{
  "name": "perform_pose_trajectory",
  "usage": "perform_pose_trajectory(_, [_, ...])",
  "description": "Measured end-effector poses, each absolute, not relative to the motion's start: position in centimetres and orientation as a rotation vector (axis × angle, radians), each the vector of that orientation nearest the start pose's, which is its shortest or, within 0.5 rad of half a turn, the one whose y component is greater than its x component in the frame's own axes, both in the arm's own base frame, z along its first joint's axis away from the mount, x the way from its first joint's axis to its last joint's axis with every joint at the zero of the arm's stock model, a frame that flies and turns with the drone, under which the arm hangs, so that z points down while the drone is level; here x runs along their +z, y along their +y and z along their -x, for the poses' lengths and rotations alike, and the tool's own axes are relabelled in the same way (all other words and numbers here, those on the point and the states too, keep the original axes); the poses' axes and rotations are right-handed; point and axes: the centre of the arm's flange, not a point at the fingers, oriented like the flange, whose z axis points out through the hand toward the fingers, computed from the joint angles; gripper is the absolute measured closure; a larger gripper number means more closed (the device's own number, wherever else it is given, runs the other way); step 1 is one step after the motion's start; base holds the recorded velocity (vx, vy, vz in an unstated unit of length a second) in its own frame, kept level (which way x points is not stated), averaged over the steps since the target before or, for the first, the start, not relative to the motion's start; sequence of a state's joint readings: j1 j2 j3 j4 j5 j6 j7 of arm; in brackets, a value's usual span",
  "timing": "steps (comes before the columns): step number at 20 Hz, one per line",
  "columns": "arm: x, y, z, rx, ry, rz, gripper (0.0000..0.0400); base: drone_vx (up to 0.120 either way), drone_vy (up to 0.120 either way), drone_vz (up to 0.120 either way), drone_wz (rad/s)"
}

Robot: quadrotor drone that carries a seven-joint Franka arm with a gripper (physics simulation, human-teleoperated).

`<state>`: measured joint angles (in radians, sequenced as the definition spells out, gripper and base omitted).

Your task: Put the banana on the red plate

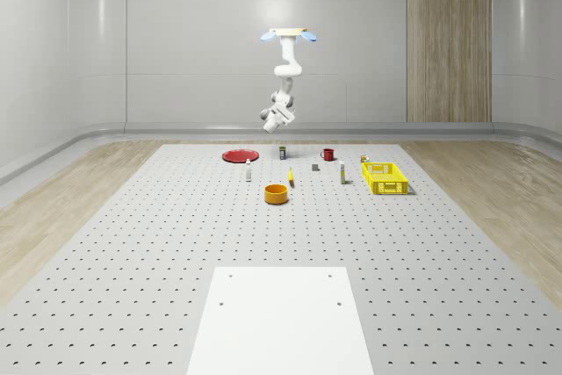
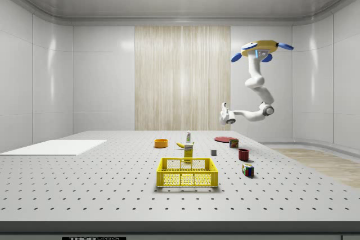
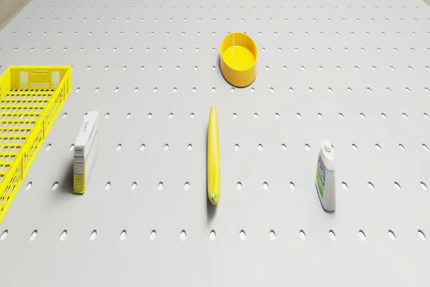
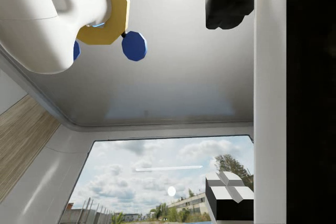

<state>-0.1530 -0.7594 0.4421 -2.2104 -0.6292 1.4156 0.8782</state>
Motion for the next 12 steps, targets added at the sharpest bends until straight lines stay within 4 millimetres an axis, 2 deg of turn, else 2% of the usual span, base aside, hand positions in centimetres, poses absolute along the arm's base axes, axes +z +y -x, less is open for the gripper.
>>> perform_pose_trajectory(3, [60.9,9.7,-30.3,0.619,-0.693,-1.651,0.0000,0.120,0.000,-0.067,0.000])
perform_pose_trajectory(5, [57.4,9.7,-30.4,0.689,-0.560,-1.324,0.0000,0.120,0.000,-0.120,0.000])
perform_pose_trajectory(8, [53.1,7.8,-30.6,0.752,-0.374,-0.869,0.0000,0.120,0.000,-0.120,0.000])
perform_pose_trajectory(12, [50.3,4.5,-30.7,0.781,-0.198,-0.446,0.0000,0.120,0.000,-0.120,0.000])
